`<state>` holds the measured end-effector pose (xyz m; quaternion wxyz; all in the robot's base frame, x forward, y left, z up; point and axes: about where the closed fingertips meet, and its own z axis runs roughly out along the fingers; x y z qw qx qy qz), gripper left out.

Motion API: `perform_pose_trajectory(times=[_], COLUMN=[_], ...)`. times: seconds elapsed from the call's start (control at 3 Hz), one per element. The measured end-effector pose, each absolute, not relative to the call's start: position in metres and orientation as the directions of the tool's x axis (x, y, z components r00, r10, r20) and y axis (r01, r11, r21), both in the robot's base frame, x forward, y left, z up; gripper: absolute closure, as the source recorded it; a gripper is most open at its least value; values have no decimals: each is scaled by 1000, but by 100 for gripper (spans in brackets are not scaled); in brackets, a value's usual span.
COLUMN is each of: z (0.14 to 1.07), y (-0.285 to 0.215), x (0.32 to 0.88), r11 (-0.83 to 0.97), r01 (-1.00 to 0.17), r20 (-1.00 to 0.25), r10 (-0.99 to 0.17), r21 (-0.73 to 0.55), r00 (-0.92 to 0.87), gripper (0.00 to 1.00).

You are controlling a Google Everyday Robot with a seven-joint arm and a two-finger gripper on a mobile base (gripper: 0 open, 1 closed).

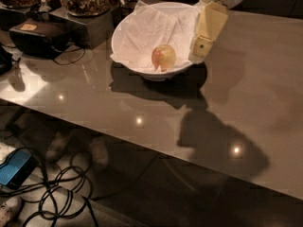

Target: Pick apple from white bowl

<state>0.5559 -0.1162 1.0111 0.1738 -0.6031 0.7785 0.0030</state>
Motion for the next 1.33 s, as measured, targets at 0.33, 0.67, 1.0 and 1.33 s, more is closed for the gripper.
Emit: perform_pose_trajectory(times=[0.33,0.67,1.0,1.33], z=[1015,1013,1016,1013], y=[-112,-114,-112,-113], x=[560,574,590,607], r11=[258,318,386,441], r01=[-938,-927,-910,-891], r20=[-301,-384,-447,-476], r10=[-936,-896,-848,-809], r21=[-231,-198,-152,-104], r00=[-184,-225,-285,-345], gripper=[0,0,4,7])
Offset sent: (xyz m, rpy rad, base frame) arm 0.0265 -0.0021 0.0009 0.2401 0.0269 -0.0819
